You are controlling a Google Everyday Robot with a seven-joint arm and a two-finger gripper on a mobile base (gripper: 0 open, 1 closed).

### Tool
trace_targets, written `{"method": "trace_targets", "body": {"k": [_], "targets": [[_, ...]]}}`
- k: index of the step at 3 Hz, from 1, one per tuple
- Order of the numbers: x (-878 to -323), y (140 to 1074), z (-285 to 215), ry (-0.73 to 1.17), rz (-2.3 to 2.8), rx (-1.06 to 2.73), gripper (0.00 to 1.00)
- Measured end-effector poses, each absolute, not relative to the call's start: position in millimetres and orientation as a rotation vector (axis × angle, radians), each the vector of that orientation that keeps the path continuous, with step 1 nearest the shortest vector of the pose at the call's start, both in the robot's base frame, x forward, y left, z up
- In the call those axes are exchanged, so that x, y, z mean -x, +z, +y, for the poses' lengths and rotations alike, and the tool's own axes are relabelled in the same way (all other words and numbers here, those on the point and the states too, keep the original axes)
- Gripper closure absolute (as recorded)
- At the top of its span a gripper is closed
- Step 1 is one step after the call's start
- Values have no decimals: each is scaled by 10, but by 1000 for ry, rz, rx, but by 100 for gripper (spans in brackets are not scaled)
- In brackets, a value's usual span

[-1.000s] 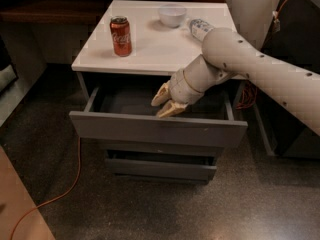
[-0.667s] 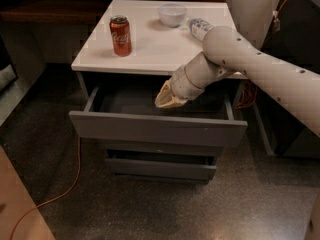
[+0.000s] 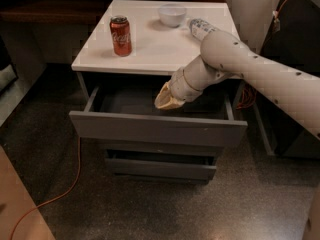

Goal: Place coke can into top drawer

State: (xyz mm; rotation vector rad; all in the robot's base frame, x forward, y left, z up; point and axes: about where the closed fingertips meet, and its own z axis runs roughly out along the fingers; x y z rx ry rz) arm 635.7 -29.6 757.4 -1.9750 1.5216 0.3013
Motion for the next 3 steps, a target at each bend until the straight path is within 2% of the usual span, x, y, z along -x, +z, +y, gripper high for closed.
{"method": "trace_targets", "body": {"k": [3], "targets": [[-6883, 7301, -457, 190, 1752, 1809, 100]]}}
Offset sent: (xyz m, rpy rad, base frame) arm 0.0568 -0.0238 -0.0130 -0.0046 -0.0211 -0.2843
